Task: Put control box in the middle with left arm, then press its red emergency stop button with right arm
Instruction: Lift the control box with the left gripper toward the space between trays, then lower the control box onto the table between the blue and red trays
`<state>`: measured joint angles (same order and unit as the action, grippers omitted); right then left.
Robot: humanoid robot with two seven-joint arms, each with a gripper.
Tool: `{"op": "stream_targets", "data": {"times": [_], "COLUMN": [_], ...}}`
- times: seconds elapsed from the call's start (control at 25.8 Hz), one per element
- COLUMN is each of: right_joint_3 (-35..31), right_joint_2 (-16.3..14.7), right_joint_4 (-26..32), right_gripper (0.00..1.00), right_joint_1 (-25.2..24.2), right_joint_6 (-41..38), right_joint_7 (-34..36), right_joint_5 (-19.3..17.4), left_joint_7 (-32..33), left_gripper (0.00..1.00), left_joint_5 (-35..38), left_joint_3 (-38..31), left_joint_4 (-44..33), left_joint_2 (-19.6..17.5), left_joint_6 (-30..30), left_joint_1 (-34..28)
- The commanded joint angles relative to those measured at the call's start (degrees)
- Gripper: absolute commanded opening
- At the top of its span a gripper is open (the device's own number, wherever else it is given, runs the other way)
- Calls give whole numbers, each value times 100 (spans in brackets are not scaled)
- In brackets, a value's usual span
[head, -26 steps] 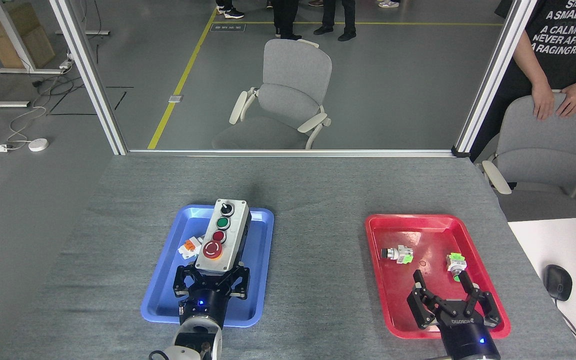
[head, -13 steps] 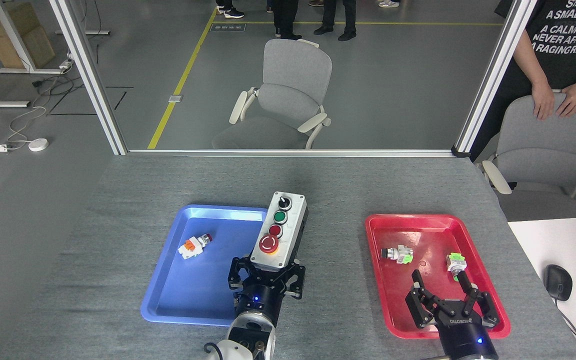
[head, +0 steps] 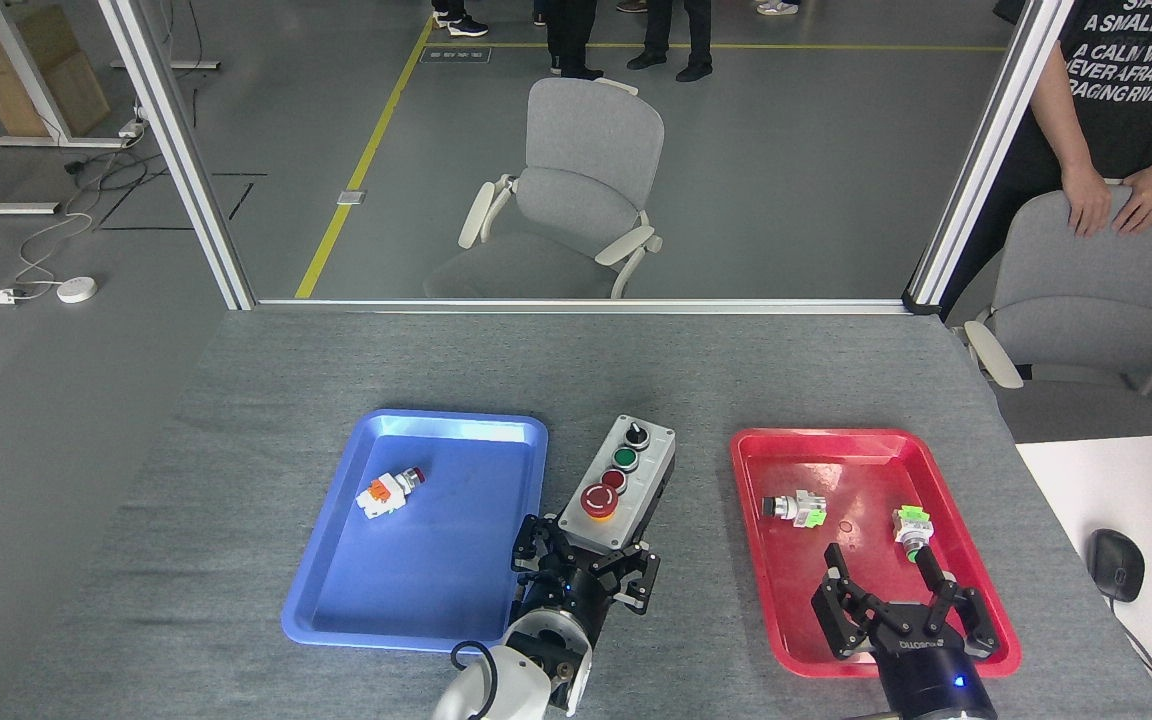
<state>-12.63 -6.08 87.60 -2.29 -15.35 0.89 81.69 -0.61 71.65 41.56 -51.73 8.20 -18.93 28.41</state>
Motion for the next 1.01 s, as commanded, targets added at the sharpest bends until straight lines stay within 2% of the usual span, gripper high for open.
{"op": "stream_targets", "data": {"times": [0.0,0.35,0.62,0.66,0.81,0.85,0.97], "right_joint_3": [-2,-2,-2,-2,-2,-11,-11], "right_joint_2": [-8,-8,-8,-8,-8,-8,-8], "right_joint_4": [-15,-15,-15,-15,-24,-24,-24], "right_gripper": [98,98,98,98,98,98,98], "right_joint_1": [0,0,0,0,0,0,0], "right_joint_6": [5,5,-3,-3,-3,5,-3], "right_joint_7": [-2,-2,-2,-2,-2,-2,7], "right_joint_5": [-13,-22,-30,-30,-30,-30,-39], "left_joint_7": [140,334,430,457,483,483,483], "left_gripper": [0,0,0,3,4,5,26], "left_joint_5": [-107,-318,-344,-344,-362,-362,-362], "left_joint_3": [449,1126,1152,1152,1152,1152,1144], "left_joint_4": [84,242,400,418,550,567,594], "left_joint_2": [6,6,6,6,-3,-3,-3], "left_joint_6": [29,275,390,390,363,355,319], "left_joint_1": [139,156,235,262,385,394,402]}}
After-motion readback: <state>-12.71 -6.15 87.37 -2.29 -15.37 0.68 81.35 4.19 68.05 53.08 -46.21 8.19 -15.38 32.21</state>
